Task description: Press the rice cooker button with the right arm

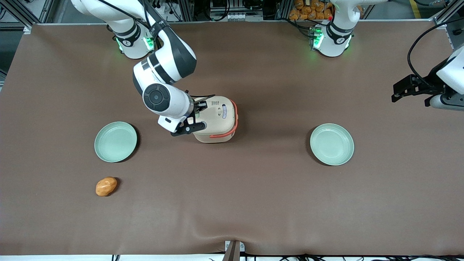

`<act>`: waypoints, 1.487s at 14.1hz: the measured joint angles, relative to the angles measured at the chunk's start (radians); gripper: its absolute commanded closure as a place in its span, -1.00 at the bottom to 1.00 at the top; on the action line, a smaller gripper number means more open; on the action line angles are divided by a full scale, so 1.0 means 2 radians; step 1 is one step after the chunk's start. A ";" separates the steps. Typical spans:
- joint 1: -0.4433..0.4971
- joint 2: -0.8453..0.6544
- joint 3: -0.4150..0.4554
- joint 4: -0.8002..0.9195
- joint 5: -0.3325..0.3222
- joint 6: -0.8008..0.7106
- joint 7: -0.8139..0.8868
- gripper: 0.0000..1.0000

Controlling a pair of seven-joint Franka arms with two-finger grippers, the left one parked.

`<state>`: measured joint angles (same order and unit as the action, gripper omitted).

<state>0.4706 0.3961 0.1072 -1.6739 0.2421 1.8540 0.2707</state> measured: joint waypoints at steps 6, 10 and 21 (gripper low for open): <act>-0.020 -0.039 -0.005 0.015 0.000 -0.021 0.000 -1.00; -0.027 -0.060 -0.006 0.037 -0.004 -0.052 0.000 -1.00; -0.174 -0.173 -0.010 0.046 -0.092 -0.151 -0.004 -1.00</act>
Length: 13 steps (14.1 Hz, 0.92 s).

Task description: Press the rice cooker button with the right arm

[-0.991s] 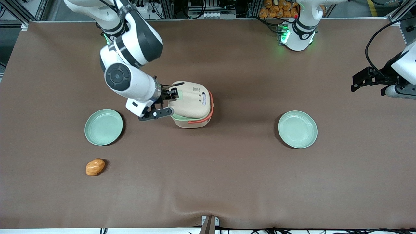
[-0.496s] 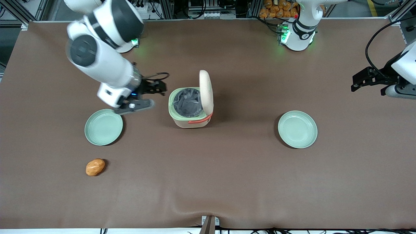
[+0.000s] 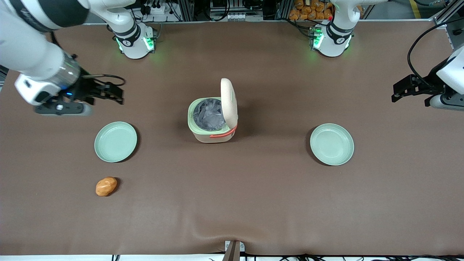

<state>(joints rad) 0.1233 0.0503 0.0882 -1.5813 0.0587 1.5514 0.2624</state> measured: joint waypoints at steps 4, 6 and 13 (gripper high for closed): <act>-0.020 -0.011 -0.025 0.000 -0.012 -0.028 -0.021 -1.00; -0.022 -0.013 -0.053 0.004 -0.013 -0.043 -0.057 -1.00; -0.025 -0.016 -0.093 0.021 -0.013 -0.076 -0.115 -1.00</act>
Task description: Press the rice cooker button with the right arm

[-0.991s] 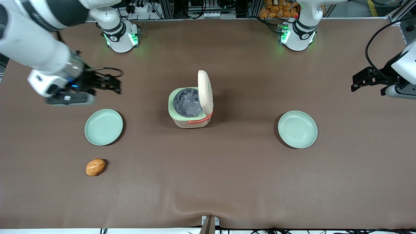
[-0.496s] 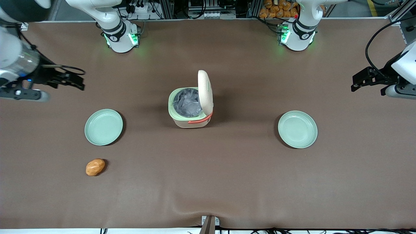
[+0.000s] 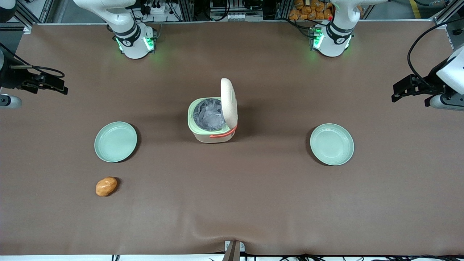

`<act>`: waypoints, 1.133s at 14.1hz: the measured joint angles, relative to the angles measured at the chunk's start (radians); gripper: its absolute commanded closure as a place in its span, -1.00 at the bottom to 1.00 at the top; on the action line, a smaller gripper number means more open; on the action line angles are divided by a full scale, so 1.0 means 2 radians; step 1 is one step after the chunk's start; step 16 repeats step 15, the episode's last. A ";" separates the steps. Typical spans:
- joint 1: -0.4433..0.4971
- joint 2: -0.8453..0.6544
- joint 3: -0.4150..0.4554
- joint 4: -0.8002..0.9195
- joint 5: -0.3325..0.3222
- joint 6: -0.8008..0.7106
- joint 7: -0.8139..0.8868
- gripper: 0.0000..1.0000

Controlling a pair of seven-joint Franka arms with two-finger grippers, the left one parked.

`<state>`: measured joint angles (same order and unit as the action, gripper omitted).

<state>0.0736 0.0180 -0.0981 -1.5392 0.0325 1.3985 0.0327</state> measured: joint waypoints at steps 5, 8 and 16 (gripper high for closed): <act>0.000 -0.001 -0.006 0.008 0.000 -0.003 -0.003 -1.00; 0.000 -0.001 -0.014 0.009 -0.005 -0.003 -0.011 -1.00; 0.000 -0.001 -0.017 0.009 -0.012 -0.003 -0.020 -1.00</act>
